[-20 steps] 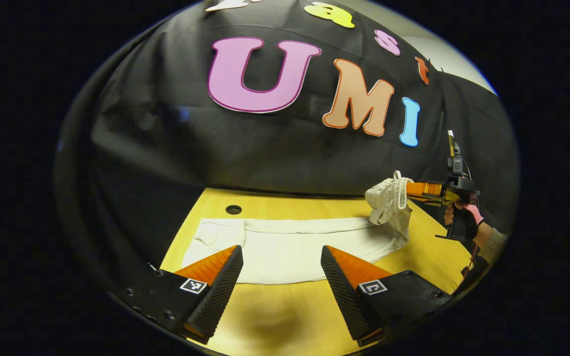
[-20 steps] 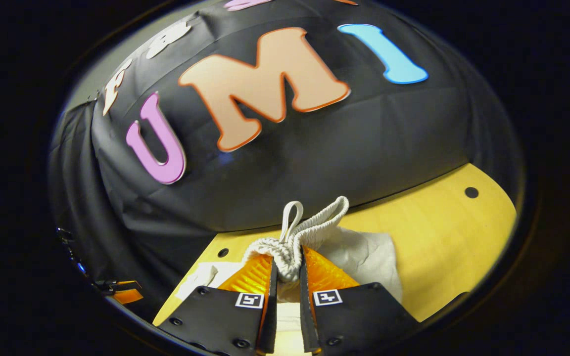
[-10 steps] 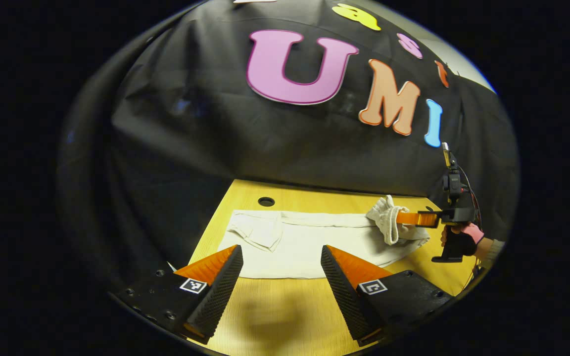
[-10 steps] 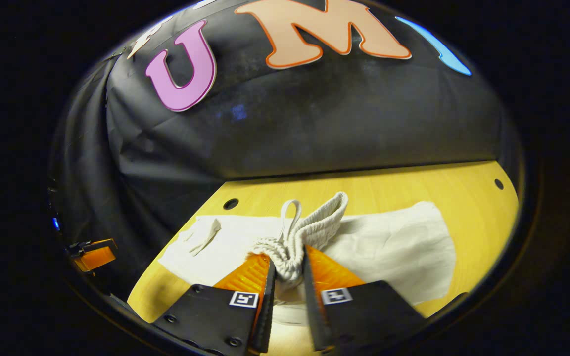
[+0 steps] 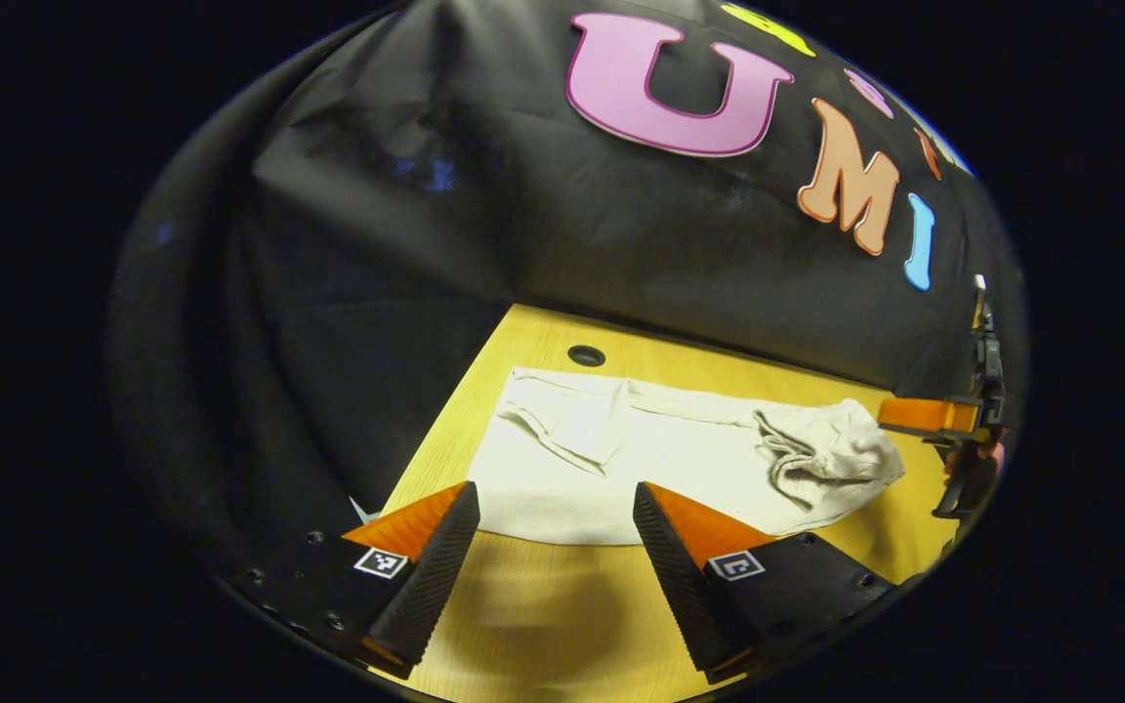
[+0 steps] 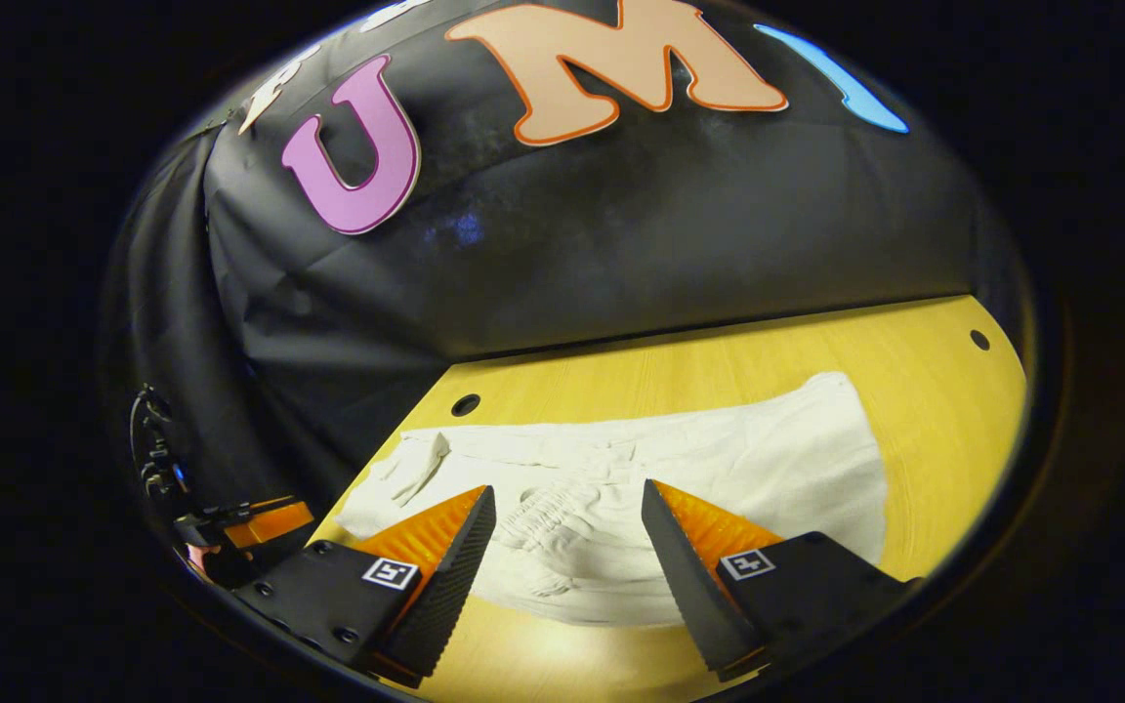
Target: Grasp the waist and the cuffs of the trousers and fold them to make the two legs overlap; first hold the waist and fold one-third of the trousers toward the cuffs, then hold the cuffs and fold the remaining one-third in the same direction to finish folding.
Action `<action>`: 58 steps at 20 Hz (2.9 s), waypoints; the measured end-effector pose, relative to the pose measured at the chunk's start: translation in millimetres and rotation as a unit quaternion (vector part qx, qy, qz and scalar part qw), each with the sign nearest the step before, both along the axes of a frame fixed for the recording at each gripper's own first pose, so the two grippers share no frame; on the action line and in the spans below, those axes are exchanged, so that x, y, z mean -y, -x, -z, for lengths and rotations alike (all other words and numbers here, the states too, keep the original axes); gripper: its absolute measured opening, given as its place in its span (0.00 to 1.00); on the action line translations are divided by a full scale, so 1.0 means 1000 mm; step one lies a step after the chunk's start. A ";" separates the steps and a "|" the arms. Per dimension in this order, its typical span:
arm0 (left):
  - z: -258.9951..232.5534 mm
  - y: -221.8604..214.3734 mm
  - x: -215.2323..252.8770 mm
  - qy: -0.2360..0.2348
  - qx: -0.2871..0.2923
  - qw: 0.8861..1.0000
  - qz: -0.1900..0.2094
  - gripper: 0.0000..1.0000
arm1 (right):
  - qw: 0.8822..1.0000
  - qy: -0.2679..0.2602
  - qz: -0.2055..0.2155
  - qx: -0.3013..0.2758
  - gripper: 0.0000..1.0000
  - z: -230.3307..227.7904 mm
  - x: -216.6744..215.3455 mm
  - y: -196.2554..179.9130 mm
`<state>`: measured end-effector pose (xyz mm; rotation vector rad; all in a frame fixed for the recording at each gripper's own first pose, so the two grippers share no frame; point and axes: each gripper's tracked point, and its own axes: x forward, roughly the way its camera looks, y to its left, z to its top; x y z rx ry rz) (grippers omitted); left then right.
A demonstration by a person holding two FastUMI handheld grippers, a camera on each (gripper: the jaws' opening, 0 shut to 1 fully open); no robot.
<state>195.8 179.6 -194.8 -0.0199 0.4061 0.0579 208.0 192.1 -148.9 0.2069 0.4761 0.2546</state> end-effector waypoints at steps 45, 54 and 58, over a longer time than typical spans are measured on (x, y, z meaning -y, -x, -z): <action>-0.005 -0.060 0.072 0.099 0.047 0.994 -0.012 0.00 | 0.983 0.060 0.167 0.040 0.96 -0.088 0.209 0.091; -0.096 -0.078 0.251 0.144 0.112 0.977 0.112 0.00 | 0.993 0.054 0.104 0.014 0.96 -0.068 0.215 0.092; -0.113 -0.081 0.329 0.134 0.119 0.968 0.175 0.00 | 0.994 0.058 0.090 0.011 0.96 -0.064 0.233 0.093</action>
